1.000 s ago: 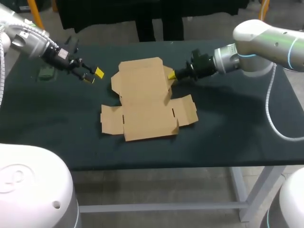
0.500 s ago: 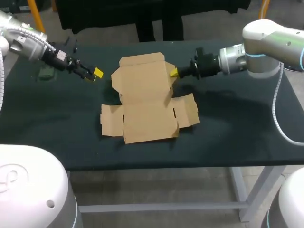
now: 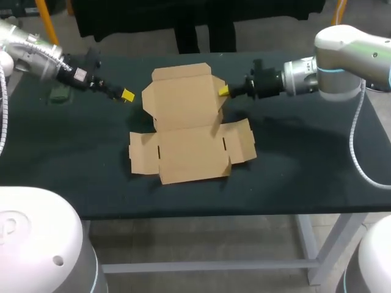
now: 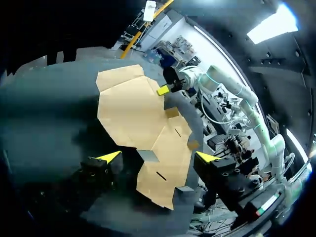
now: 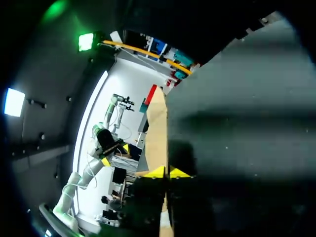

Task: Assemble the packaging by folding the flat box into shape, placing the metal phone stand inside, and closing the box properly

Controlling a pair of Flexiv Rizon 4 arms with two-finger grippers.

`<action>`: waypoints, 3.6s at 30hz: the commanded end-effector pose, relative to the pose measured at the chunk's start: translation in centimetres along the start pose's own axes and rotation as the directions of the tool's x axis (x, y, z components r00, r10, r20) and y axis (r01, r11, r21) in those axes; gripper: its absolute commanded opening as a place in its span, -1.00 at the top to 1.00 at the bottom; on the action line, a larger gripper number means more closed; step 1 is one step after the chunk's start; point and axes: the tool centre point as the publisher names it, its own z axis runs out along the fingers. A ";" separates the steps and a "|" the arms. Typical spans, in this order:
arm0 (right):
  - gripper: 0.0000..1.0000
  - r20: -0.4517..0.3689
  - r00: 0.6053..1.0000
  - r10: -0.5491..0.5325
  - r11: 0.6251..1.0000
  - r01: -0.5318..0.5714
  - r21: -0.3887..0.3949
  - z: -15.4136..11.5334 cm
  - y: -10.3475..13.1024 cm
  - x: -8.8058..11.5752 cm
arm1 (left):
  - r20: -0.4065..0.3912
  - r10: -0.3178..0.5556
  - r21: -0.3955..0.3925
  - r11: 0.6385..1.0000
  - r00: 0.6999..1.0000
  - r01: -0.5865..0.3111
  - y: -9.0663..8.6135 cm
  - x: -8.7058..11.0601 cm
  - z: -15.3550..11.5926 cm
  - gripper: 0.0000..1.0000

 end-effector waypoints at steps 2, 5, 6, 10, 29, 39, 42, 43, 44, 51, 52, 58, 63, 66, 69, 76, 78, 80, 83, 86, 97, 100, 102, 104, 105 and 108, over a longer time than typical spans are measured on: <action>1.00 -0.016 0.999 -0.048 0.998 0.047 -0.042 -1.0 -0.6 1.4 | -0.007 0.050 0.084 0.995 0.999 -0.050 0.6 -1.4 -0.9 -1.00; 1.00 -0.030 0.995 -0.091 0.994 0.089 -0.064 -1.2 -0.5 2.2 | -0.008 0.091 0.120 0.989 0.996 -0.090 0.2 -1.6 -1.3 -1.00; 1.00 -0.036 0.994 -0.108 0.992 0.105 -0.071 -1.3 -0.5 2.5 | -0.001 0.105 0.125 0.987 0.994 -0.104 0.0 -1.6 -1.3 -1.00; 1.00 -0.031 0.985 -0.167 0.981 0.163 -0.101 -1.4 -0.3 3.3 | -0.015 0.140 0.151 0.979 0.990 -0.136 -1.2 -1.7 -1.0 -1.00; 1.00 -0.067 0.949 -0.307 0.940 0.291 -0.180 -1.3 1.3 4.5 | -0.051 0.179 0.202 0.965 0.983 -0.165 -4.6 -3.3 2.3 -0.72; 1.00 -0.081 0.933 -0.352 0.921 0.329 -0.209 -0.6 2.4 5.1 | -0.099 0.255 0.253 0.941 0.962 -0.223 -6.0 -3.0 3.8 -0.33; 1.00 -0.083 0.931 -0.354 0.920 0.331 -0.211 -0.3 2.7 5.1 | -0.107 0.266 0.250 0.940 0.958 -0.233 -6.4 -2.8 4.3 -0.19; 1.00 -0.085 0.930 -0.357 0.919 0.333 -0.213 -0.2 2.8 5.1 | -0.115 0.275 0.252 0.938 0.955 -0.239 -6.5 -2.8 4.5 -0.18; 1.00 -0.086 0.930 -0.358 0.918 0.334 -0.214 -0.1 2.8 5.1 | -0.117 0.281 0.255 0.935 0.952 -0.245 -6.6 -2.7 4.6 -0.14; 1.00 -0.097 0.917 -0.387 0.905 0.357 -0.229 0.3 3.1 5.7 | -0.140 0.319 0.275 0.922 0.937 -0.273 -7.7 -2.3 5.4 0.11; 1.00 -0.099 0.915 -0.392 0.903 0.362 -0.233 0.3 3.2 5.8 | -0.145 0.325 0.275 0.921 0.935 -0.277 -7.8 -2.3 5.6 0.12; 1.00 -0.100 0.907 -0.410 0.894 0.378 -0.241 0.5 3.3 6.4 | -0.162 0.350 0.293 0.910 0.923 -0.293 -8.5 -2.0 5.9 0.18; 1.00 -0.106 0.900 -0.422 0.888 0.388 -0.246 0.5 3.2 6.7 | -0.163 0.357 0.298 0.907 0.920 -0.299 -8.9 -2.1 6.1 0.22; 1.00 -0.110 0.897 -0.428 0.886 0.392 -0.248 0.5 3.2 6.9 | -0.168 0.362 0.308 0.903 0.917 -0.300 -9.1 -2.2 6.1 0.26; 1.00 -0.111 0.895 -0.432 0.883 0.396 -0.251 0.5 3.2 7.1 | -0.174 0.370 0.317 0.899 0.913 -0.304 -9.4 -2.2 6.4 0.35; 1.00 -0.110 0.890 -0.442 0.877 0.403 -0.261 0.4 3.2 7.3 | -0.180 0.380 0.321 0.894 0.907 -0.312 -9.7 -2.1 6.9 0.50; 1.00 -0.111 0.889 -0.444 0.876 0.405 -0.264 0.4 3.2 7.4 | -0.180 0.384 0.326 0.892 0.906 -0.314 -9.7 -2.0 6.9 0.51; 1.00 -0.111 0.888 -0.445 0.875 0.405 -0.266 0.4 3.2 7.4 | -0.180 0.387 0.329 0.890 0.905 -0.315 -9.7 -1.9 6.9 0.55; 1.00 -0.113 0.888 -0.446 0.874 0.405 -0.269 0.4 3.2 7.4 | -0.180 0.390 0.332 0.888 0.903 -0.318 -9.8 -1.8 7.0 0.60; 1.00 -0.115 0.887 -0.448 0.873 0.406 -0.270 0.4 3.2 7.4 | -0.180 0.394 0.335 0.886 0.901 -0.320 -9.8 -1.8 7.0 0.66; 1.00 -0.121 0.884 -0.451 0.872 0.408 -0.272 0.3 3.2 7.4 | -0.189 0.405 0.341 0.881 0.894 -0.327 -10.0 -1.6 7.3 1.00; 1.00 -0.123 0.885 -0.449 0.873 0.405 -0.271 0.2 3.2 7.5 | -0.192 0.407 0.340 0.881 0.893 -0.329 -10.0 -1.6 7.3 1.00; 0.36 -0.113 0.887 -0.448 0.874 0.408 -0.265 -0.1 3.2 7.7 | -0.193 0.407 0.340 0.881 0.893 -0.328 -10.0 -1.6 7.3 1.00; 0.02 -0.086 0.886 -0.455 0.870 0.422 -0.255 -0.6 3.1 8.1 | -0.191 0.406 0.339 0.882 0.893 -0.328 -10.0 -1.6 7.2 1.00; -0.12 -0.076 0.886 -0.457 0.869 0.427 -0.250 -0.9 3.1 8.4 | -0.191 0.406 0.339 0.882 0.894 -0.328 -10.1 -1.6 7.1 1.00; -0.15 -0.020 0.883 -0.468 0.862 0.452 -0.228 -2.0 2.9 9.3 | -0.188 0.402 0.338 0.883 0.896 -0.325 -10.2 -1.7 7.1 1.00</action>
